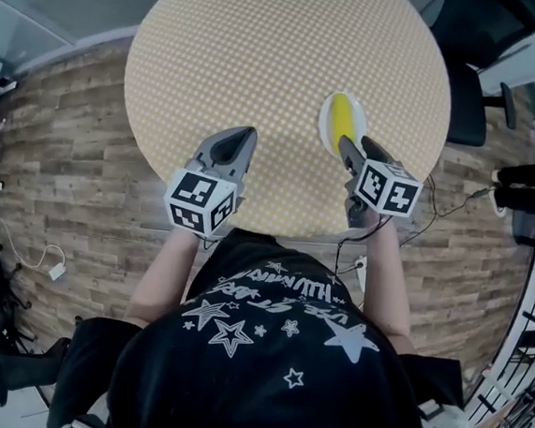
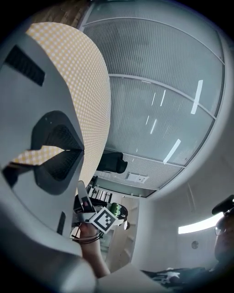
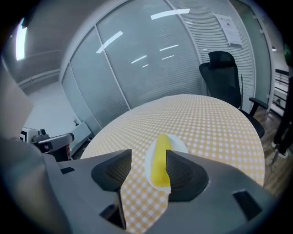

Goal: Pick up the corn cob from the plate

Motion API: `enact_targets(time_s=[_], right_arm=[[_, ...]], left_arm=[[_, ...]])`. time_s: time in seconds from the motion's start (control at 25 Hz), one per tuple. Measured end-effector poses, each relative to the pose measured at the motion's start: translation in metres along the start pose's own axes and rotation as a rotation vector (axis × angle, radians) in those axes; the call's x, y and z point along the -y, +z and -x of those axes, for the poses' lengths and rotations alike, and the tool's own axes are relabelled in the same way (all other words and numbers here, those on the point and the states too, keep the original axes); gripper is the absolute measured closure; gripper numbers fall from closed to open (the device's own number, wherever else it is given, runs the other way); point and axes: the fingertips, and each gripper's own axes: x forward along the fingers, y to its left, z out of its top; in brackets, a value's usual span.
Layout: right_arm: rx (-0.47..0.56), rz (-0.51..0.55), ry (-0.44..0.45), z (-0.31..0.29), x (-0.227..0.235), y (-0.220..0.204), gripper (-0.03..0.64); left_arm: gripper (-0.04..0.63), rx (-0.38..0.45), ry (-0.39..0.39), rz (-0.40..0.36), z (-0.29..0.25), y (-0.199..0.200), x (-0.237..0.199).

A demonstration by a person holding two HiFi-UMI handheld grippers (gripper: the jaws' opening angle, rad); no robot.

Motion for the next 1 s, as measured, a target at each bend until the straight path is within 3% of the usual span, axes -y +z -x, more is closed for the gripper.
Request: enact_targets(time_s=[0.24, 0.6, 1.0], right_arm=[[-0.124, 0.042, -0.073, -0.042, 0.003, -0.004, 0.346], [-0.227, 0.014, -0.163, -0.081, 0.032, -0.009, 0.345], [-0.351, 0.103, -0.203, -0.102, 0.042, -0.016, 0.345]], left_arm=[[0.589, -0.041, -0.047, 0.024, -0.016, -0.013, -0.01], [0.589, -0.085, -0.059, 0.053, -0.029, -0.027, -0.027], [0.589, -0.091, -0.046, 0.082, -0.037, -0.027, -0.042]])
